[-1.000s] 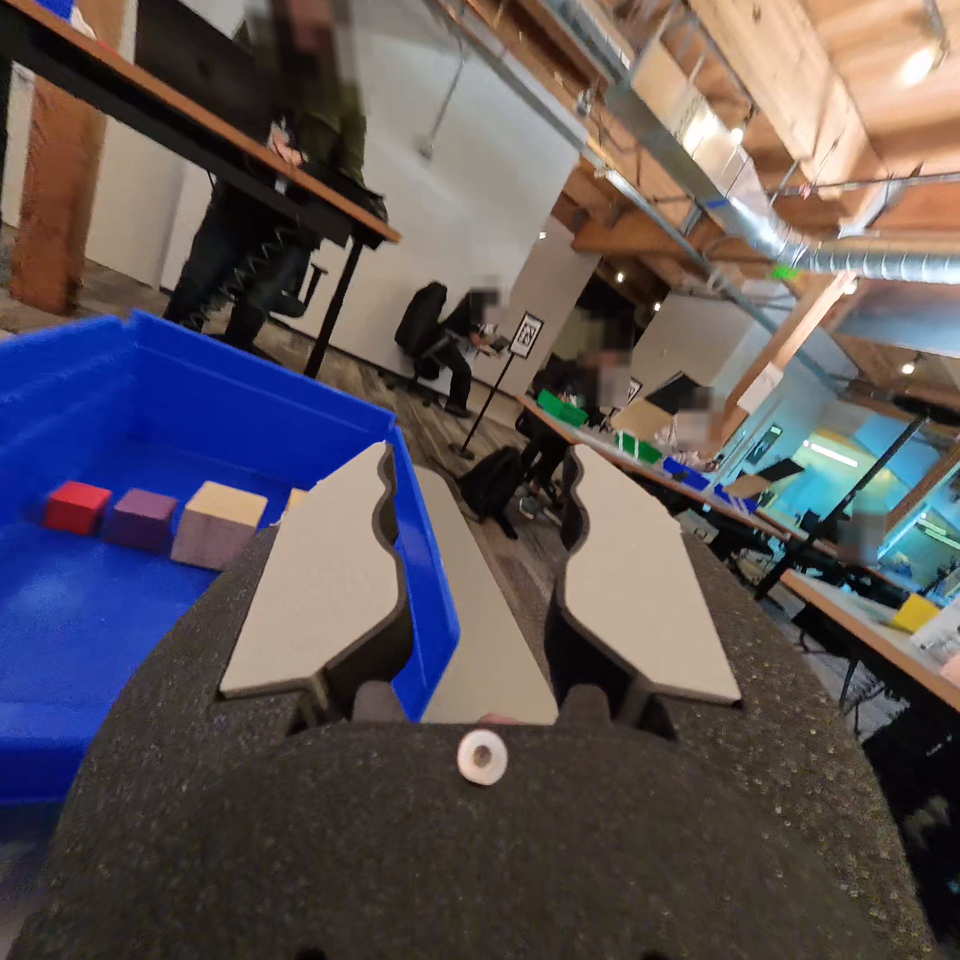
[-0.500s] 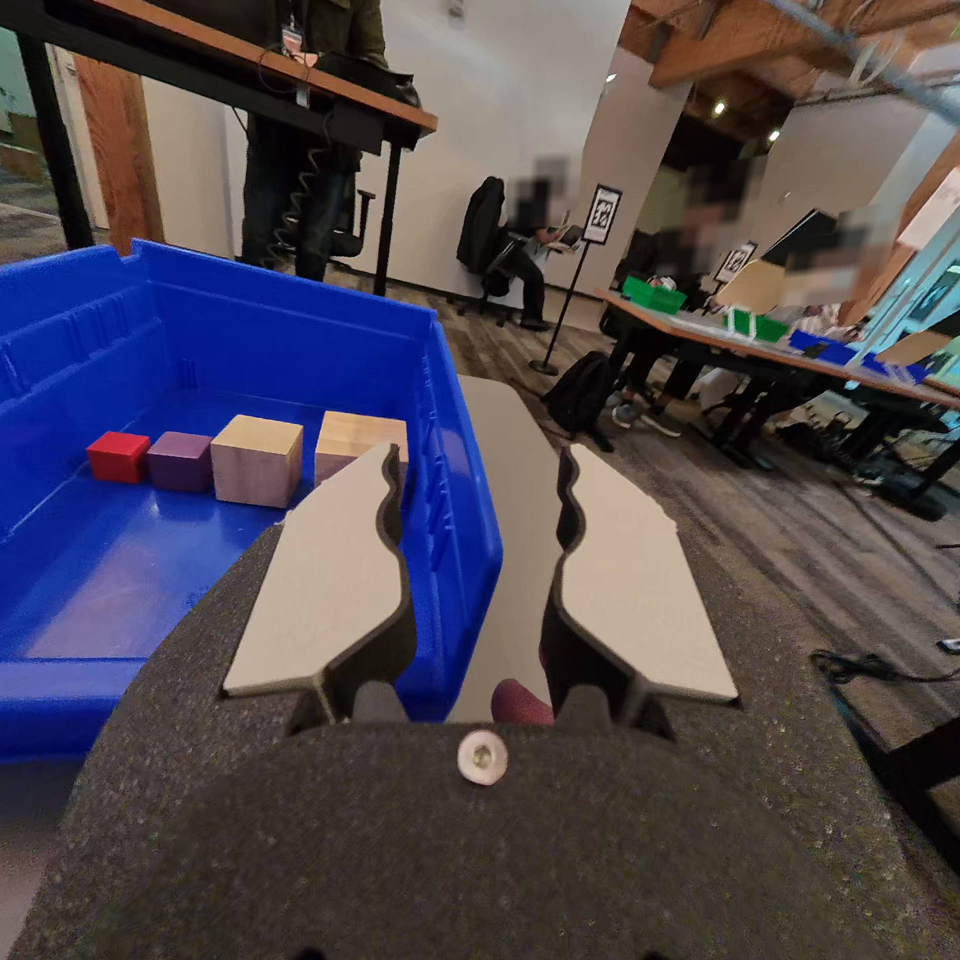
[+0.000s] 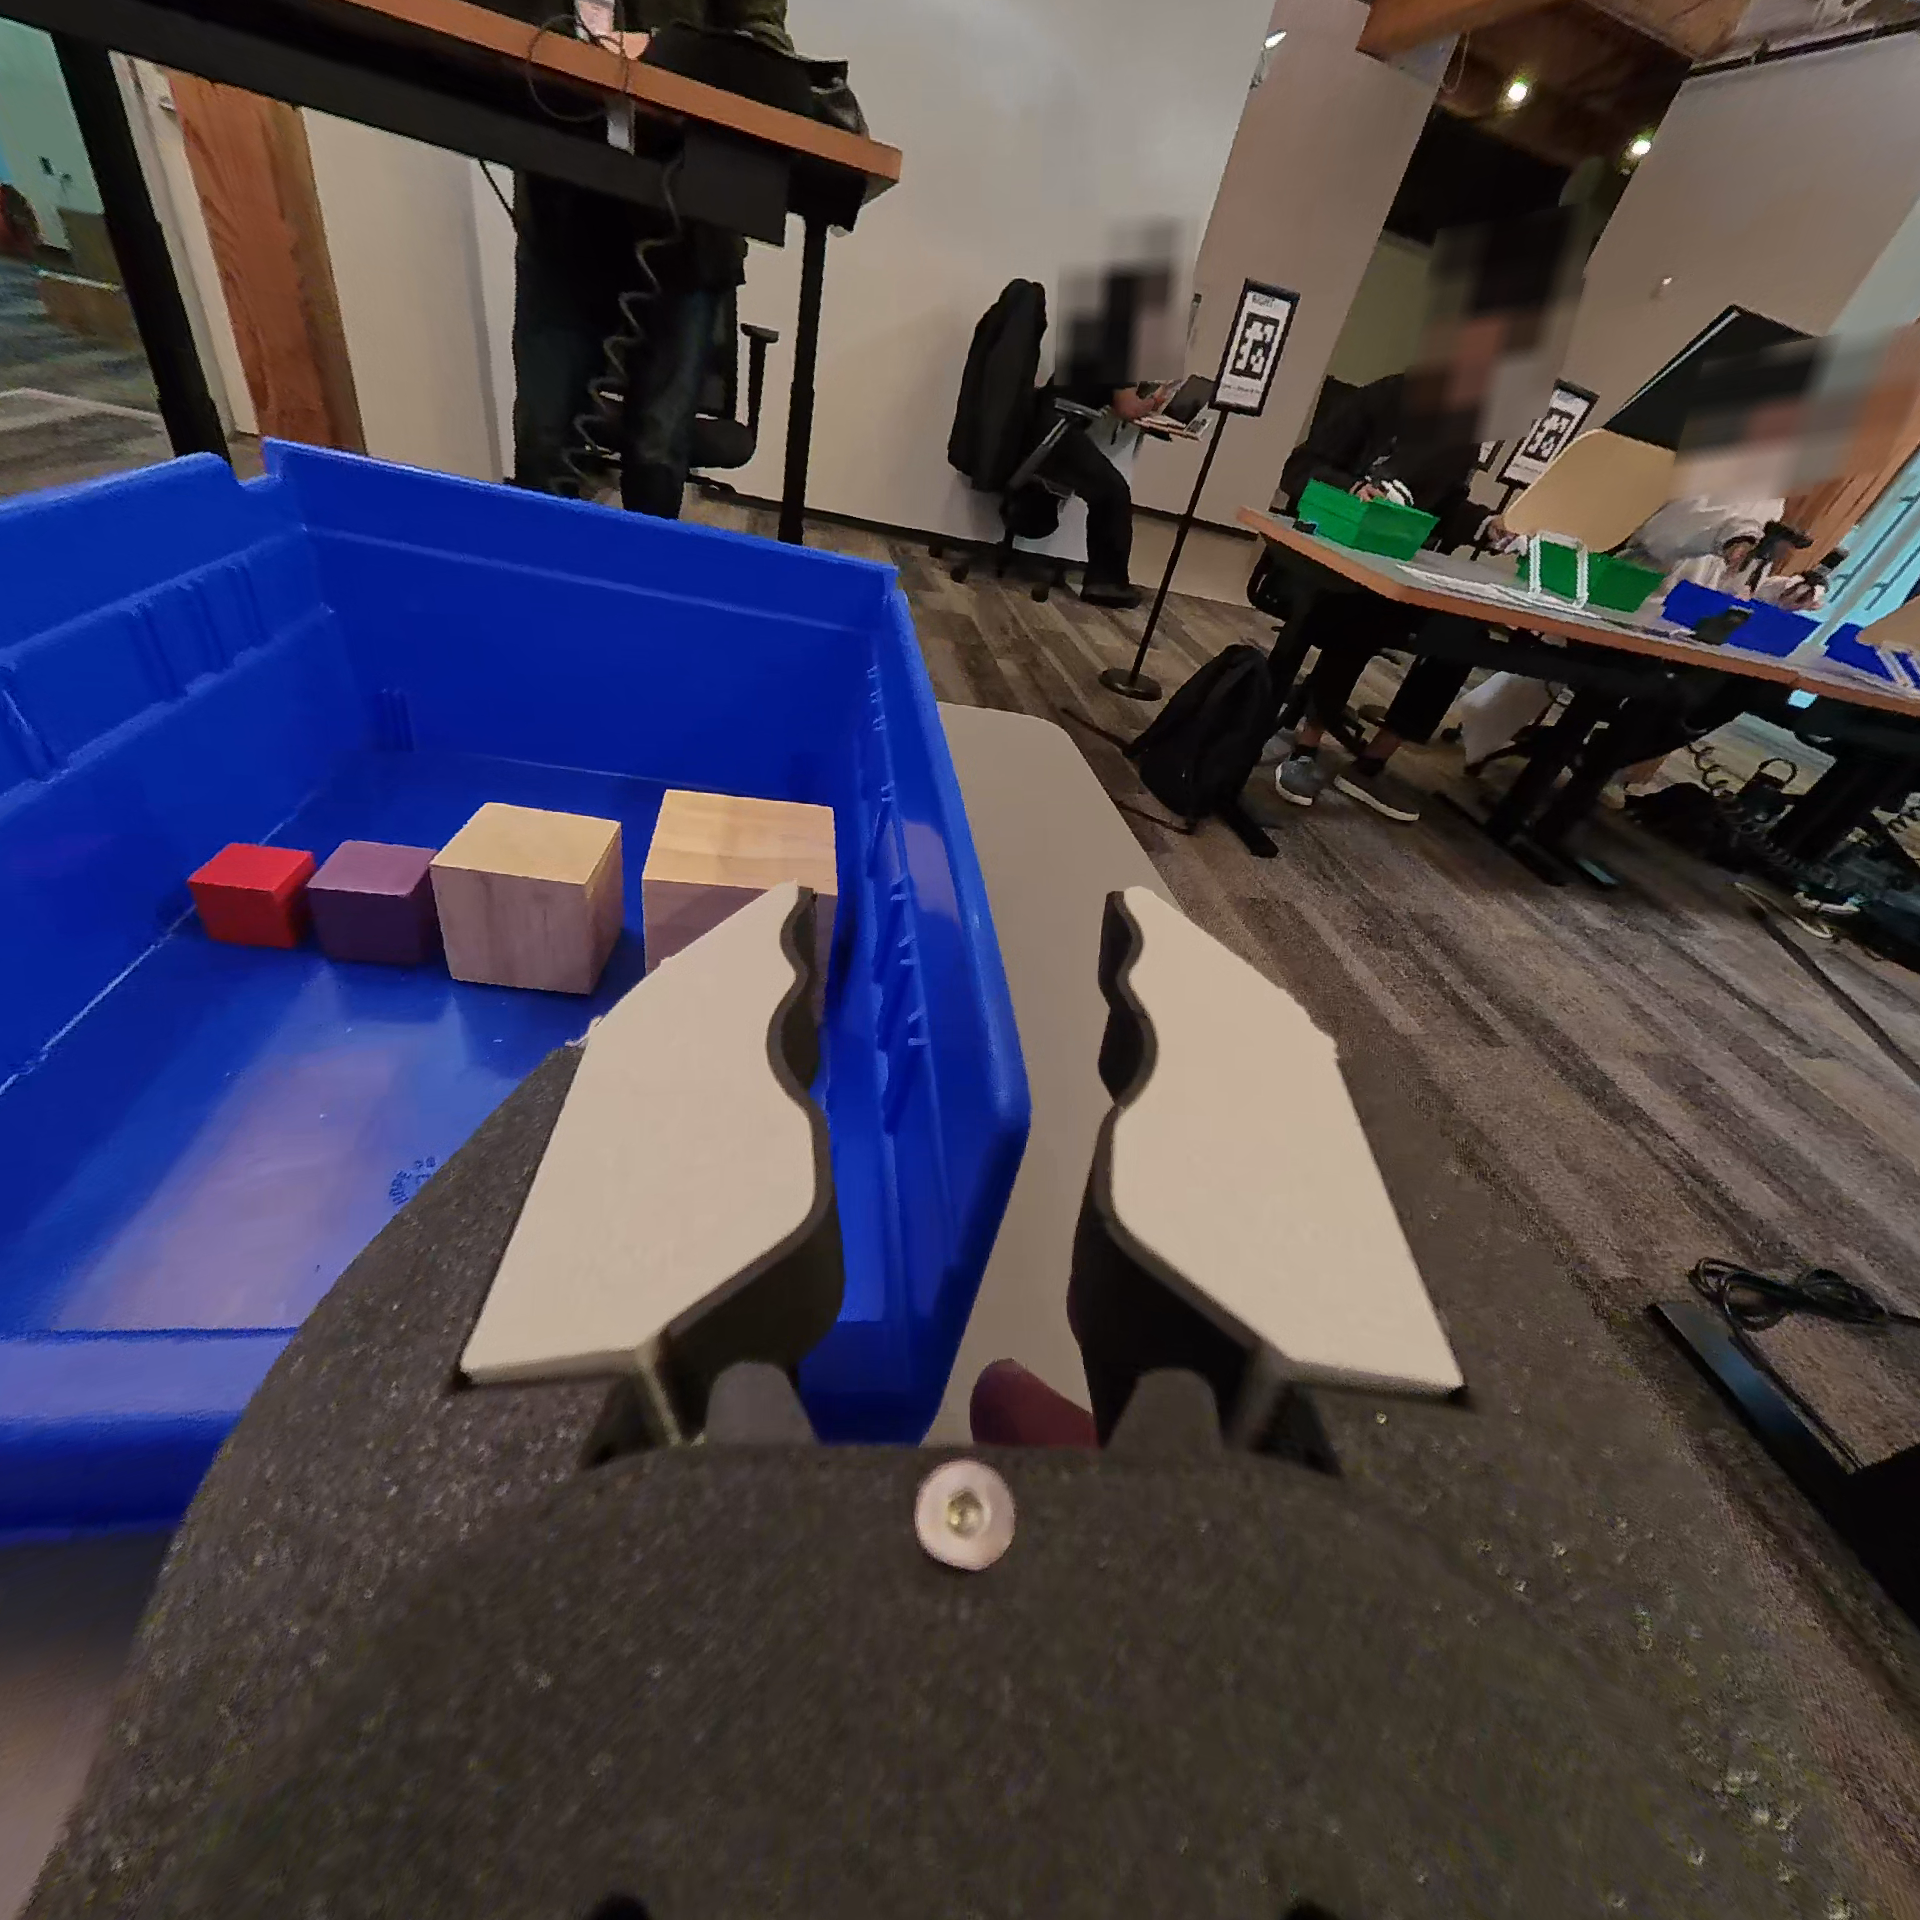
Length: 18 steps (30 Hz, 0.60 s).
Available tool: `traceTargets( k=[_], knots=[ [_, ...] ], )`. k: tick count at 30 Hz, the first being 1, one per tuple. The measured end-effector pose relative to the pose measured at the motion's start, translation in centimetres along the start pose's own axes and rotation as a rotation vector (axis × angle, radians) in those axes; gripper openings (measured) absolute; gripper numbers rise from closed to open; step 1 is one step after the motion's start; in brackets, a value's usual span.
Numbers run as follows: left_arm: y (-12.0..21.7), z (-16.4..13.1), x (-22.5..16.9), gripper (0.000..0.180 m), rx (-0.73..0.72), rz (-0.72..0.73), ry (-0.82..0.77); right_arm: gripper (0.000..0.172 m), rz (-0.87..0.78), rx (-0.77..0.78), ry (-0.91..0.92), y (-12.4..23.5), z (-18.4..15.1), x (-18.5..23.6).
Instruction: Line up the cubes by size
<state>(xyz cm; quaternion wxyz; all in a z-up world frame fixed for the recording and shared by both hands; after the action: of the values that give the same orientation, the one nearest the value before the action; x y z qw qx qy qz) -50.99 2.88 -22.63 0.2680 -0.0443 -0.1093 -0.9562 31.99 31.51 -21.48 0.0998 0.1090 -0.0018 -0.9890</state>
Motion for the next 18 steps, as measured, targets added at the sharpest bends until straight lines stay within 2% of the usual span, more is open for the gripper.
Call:
traceTargets(
  k=[5, 9, 11, 13, 18],
  knots=[
    [-0.1, 0.0, 0.1, 0.066, -0.003, 0.002, 0.002, 0.037, 0.043, 0.027, -0.017, -0.3, -0.2, 0.1],
    [-0.1, 0.0, 0.1, 0.041, -0.007, -0.008, 0.010, 0.028, 0.057, 0.036, -0.025, -0.4, -0.2, 0.2],
    [-0.1, 0.0, 0.0, 0.021, -0.005, -0.022, 0.011, 0.019, 0.058, 0.043, -0.037, -0.3, -0.3, 0.1],
    [-0.1, 0.0, -0.2, 0.017, -0.005, -0.046, -0.001, 0.007, 0.061, 0.051, -0.042, -0.3, -0.3, 0.0],
    [0.0, 0.1, -1.1, 0.006, -0.006, -0.112, 0.023, 0.007, 0.071, 0.051, -0.038, -0.2, -0.3, 0.1]
  ],
)
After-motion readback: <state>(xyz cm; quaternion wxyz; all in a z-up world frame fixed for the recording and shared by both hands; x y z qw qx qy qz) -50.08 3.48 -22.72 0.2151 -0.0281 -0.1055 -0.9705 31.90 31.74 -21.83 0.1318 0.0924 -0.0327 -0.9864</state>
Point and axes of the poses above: each gripper's, where its closed fingertips meet, y back along the fingers, z out of its top, x = y × z across the jaws, the point moved 6 cm from there along y, back along the fingers, and after that the axes turned 3 degrees about -x, right-handed, at the moved point
